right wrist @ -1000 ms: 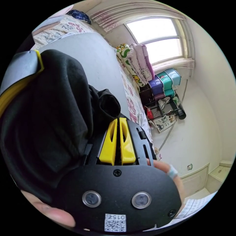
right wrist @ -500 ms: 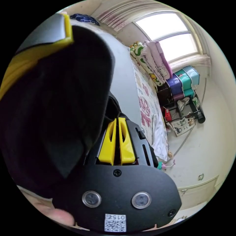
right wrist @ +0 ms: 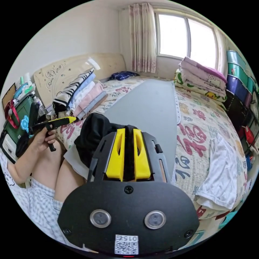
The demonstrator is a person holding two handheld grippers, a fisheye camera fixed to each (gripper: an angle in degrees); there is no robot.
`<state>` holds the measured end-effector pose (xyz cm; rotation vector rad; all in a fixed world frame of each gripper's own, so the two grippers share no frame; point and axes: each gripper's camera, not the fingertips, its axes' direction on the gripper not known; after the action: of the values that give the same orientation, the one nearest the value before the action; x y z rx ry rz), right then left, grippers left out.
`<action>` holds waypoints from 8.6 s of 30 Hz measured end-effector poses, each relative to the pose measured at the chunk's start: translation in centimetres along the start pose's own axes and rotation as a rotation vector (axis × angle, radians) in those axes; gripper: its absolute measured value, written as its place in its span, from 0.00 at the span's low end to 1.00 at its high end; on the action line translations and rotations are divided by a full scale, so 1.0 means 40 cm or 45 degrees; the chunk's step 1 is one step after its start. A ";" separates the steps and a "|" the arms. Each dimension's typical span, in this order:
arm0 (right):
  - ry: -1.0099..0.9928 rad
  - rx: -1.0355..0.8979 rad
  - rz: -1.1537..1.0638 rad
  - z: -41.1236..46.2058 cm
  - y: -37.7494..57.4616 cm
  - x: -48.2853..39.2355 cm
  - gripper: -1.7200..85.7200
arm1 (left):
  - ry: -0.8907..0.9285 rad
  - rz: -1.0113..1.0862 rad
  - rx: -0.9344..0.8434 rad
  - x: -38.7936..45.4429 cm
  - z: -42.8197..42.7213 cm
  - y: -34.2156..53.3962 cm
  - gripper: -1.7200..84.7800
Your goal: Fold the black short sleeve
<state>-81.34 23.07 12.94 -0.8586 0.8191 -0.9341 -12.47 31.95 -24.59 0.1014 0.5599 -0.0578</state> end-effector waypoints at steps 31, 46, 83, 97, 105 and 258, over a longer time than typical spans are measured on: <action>-0.221 0.796 0.277 -0.756 0.200 0.441 0.01 | -0.114 0.120 0.740 0.150 -0.711 0.019 0.03; -0.069 0.859 0.207 -0.778 0.109 0.446 0.02 | -0.129 0.200 0.697 0.165 -0.696 -0.096 0.03; -0.533 -0.077 -0.521 0.280 0.024 -0.033 0.12 | -0.049 0.240 -0.326 0.032 -0.042 -0.157 0.12; -0.330 -0.288 -0.536 0.485 -0.131 -0.135 0.07 | 0.089 0.050 -0.131 -0.070 -0.040 -0.170 0.09; -0.710 0.044 -0.041 0.283 -0.131 0.206 0.02 | 0.051 0.027 -0.130 -0.085 -0.030 -0.193 0.09; -0.254 -0.179 0.615 0.645 -0.412 1.362 0.17 | -0.536 -0.035 -0.248 -0.730 0.683 -0.906 0.20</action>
<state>-44.40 -25.39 26.85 -0.8096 0.8733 -0.3641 -25.75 -6.33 11.07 -0.1074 0.1439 -0.0492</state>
